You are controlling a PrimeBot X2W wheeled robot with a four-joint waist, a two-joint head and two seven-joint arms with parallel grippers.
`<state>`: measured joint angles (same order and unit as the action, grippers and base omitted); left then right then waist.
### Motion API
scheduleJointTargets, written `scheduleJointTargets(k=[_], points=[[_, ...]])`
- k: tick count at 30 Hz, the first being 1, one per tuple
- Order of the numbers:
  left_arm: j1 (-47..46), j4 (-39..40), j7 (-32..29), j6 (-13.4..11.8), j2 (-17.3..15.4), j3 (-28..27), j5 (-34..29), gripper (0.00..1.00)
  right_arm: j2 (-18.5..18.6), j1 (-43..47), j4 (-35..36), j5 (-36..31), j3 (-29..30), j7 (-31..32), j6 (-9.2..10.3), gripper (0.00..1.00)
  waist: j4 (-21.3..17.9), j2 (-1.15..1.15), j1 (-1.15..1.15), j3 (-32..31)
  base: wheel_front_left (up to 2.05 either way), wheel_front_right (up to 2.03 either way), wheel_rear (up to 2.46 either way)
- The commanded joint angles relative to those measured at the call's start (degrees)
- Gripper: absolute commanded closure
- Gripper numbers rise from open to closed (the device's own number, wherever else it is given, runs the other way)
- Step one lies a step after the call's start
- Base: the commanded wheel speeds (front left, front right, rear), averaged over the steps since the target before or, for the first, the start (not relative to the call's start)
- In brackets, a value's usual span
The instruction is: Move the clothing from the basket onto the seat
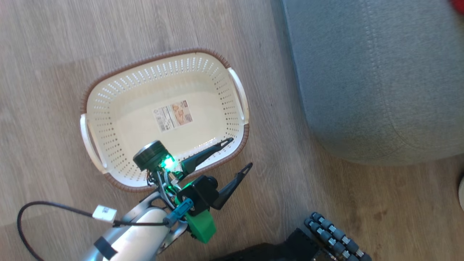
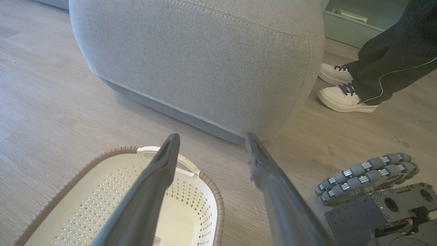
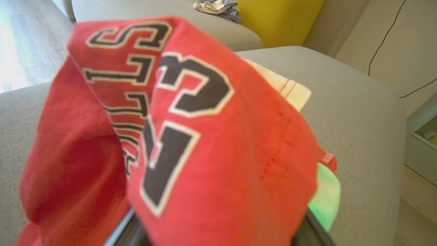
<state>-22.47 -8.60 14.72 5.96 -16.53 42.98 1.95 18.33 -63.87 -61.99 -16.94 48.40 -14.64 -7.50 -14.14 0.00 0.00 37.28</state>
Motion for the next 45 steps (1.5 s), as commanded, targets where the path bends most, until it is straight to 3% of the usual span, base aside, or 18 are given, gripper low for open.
scheduleJointTargets(k=[1,12,23,34,45], points=[[0.7,1.2,0.3,0.3,0.4,-0.8,-0.2,0.00,2.5,0.8,0.7,-1.0,0.1,-0.3,0.01,0.00,-0.3,0.00,0.00,-1.6,0.00,0.00,0.00],[2.1,0.0,0.3,0.5,3.3,-0.4,0.4,0.00,6.5,0.4,-5.3,-2.8,-1.5,5.3,0.01,0.00,-0.5,0.00,0.00,-8.0,0.00,0.00,0.00],[3.6,-0.8,0.3,0.6,7.3,-1.1,0.9,0.00,8.8,-0.5,-9.7,-2.6,-9.0,9.9,0.01,0.00,-0.5,0.00,0.00,-15.2,0.00,0.00,0.00],[6.1,-1.9,0.3,0.7,9.8,-2.9,0.9,0.00,9.2,-0.9,-11.5,3.5,-19.7,5.7,0.01,0.00,-0.6,0.00,0.00,-21.2,0.00,0.00,0.00],[8.3,-2.4,0.3,0.2,11.3,-5.5,0.6,0.00,9.1,1.2,-9.8,15.0,-32.0,0.4,0.01,0.00,-0.1,0.00,0.00,-26.3,0.00,0.00,0.00]])
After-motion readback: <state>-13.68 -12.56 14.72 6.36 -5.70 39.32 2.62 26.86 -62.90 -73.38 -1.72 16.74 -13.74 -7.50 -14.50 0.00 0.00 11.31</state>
